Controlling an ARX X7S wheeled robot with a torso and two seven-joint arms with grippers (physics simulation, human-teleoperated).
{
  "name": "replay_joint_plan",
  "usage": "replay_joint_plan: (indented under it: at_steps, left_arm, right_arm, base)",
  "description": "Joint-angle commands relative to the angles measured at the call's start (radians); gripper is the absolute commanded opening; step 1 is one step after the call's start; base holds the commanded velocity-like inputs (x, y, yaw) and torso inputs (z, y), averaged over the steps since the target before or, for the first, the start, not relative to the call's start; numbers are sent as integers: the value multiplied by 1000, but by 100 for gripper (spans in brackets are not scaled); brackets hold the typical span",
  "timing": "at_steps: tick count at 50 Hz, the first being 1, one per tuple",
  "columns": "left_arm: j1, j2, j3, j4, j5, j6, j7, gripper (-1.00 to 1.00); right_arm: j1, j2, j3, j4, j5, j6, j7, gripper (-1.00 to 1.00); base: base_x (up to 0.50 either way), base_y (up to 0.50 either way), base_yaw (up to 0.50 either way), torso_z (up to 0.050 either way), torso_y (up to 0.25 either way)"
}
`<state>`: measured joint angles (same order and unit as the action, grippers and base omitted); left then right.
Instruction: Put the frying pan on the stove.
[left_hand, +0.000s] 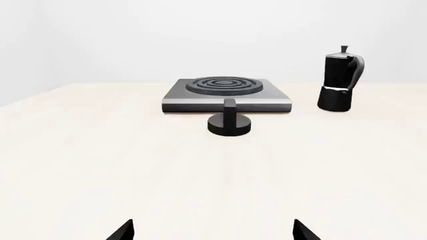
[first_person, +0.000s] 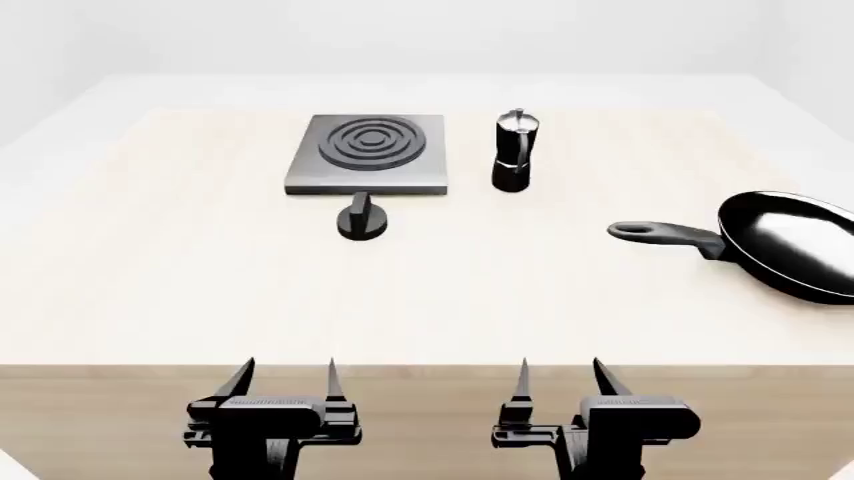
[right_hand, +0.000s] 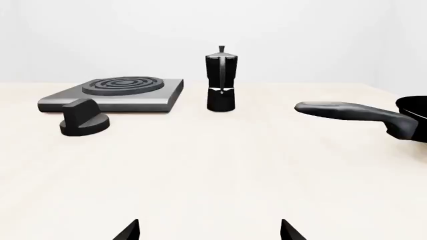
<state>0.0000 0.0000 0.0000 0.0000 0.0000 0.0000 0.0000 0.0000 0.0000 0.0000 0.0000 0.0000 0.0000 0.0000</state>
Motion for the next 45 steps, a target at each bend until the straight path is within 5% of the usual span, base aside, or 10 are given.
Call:
replay_joint_plan:
  at_steps: [1, 15, 45]
  left_arm:
    - [9, -19, 18, 62, 0, -30, -26, 100]
    - [28, -76, 64, 307, 7, -213, -48, 100]
    - [13, -111, 73, 400, -62, -283, -79, 100]
  right_arm:
    - [1, 17, -25, -40, 10, 36, 18, 100]
    - [-16, 61, -86, -279, 28, 201, 36, 100]
    - [1, 104, -109, -412, 100, 293, 65, 100]
  base:
    - [0, 0, 0, 0, 0]
    - [0, 0, 0, 0, 0]
    - [29, 0, 0, 0, 0]
